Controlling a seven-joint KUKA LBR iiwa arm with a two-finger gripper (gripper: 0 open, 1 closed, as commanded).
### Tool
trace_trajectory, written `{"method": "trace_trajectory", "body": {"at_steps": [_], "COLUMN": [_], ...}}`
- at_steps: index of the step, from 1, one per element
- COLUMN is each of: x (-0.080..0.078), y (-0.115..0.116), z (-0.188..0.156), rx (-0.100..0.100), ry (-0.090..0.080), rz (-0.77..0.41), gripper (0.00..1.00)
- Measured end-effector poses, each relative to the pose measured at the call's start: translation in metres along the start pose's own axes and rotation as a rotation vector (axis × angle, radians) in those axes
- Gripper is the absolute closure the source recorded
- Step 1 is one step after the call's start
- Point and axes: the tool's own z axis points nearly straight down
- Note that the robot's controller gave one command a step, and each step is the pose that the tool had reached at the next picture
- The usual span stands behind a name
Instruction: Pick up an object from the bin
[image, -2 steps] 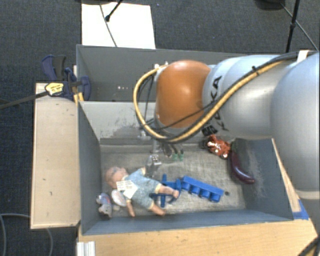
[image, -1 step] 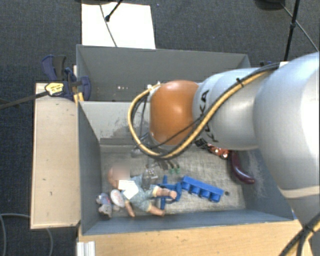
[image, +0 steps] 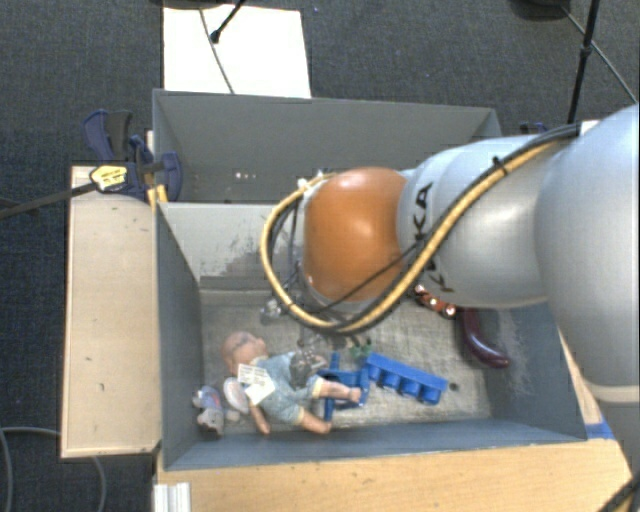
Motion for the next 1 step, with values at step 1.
{"method": "trace_trajectory", "body": {"at_steps": [1], "x": [-0.0031], "y": [0.0185], "z": [0.0419], "rx": [0.001], "ry": [-0.007], "rz": [-0.107], "gripper": [0.0]}}
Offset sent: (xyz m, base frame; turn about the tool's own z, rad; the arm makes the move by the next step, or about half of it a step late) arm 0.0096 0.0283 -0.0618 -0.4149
